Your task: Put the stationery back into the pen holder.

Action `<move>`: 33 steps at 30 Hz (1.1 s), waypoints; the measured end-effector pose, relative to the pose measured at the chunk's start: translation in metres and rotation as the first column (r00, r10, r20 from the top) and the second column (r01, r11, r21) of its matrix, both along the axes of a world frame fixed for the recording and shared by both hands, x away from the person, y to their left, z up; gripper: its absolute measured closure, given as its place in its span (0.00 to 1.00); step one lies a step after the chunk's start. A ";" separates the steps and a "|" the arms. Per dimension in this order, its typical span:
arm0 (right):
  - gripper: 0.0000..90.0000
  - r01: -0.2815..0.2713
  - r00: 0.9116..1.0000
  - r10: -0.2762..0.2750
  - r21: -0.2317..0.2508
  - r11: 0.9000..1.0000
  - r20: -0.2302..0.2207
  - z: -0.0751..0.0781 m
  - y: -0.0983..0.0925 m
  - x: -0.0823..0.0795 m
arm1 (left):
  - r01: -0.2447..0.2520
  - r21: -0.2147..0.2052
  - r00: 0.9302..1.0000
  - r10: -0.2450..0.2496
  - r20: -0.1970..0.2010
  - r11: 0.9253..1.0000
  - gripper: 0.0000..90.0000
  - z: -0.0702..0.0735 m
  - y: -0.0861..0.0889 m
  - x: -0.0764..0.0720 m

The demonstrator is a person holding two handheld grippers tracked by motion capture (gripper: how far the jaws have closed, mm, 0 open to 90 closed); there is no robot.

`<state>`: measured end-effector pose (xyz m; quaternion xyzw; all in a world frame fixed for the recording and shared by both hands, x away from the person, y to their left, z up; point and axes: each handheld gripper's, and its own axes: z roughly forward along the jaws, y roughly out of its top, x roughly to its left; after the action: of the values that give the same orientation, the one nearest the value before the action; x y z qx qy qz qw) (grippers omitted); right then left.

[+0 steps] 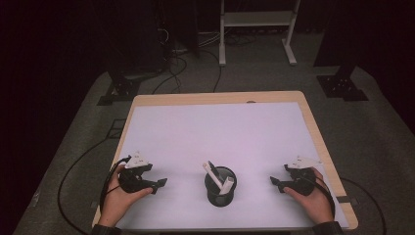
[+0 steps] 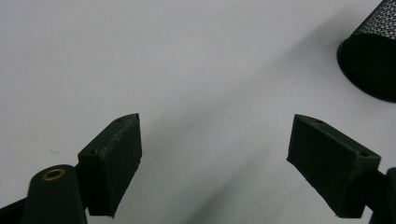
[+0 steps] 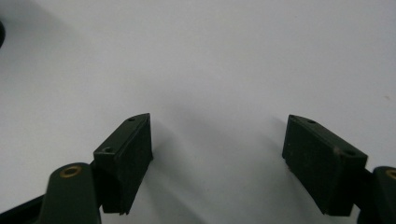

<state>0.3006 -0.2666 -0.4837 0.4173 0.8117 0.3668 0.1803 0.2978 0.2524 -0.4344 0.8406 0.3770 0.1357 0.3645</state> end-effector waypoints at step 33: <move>0.26 0.000 1.000 0.000 0.000 1.000 0.000 0.000 0.000 0.000 | -0.050 0.082 0.999 0.050 0.003 0.995 0.10 -0.038 0.017 -0.006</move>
<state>0.3006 -0.2666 -0.4838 0.4173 0.8117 0.3667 0.1805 0.2920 0.2695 -0.4726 0.8450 0.3920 0.1603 0.3264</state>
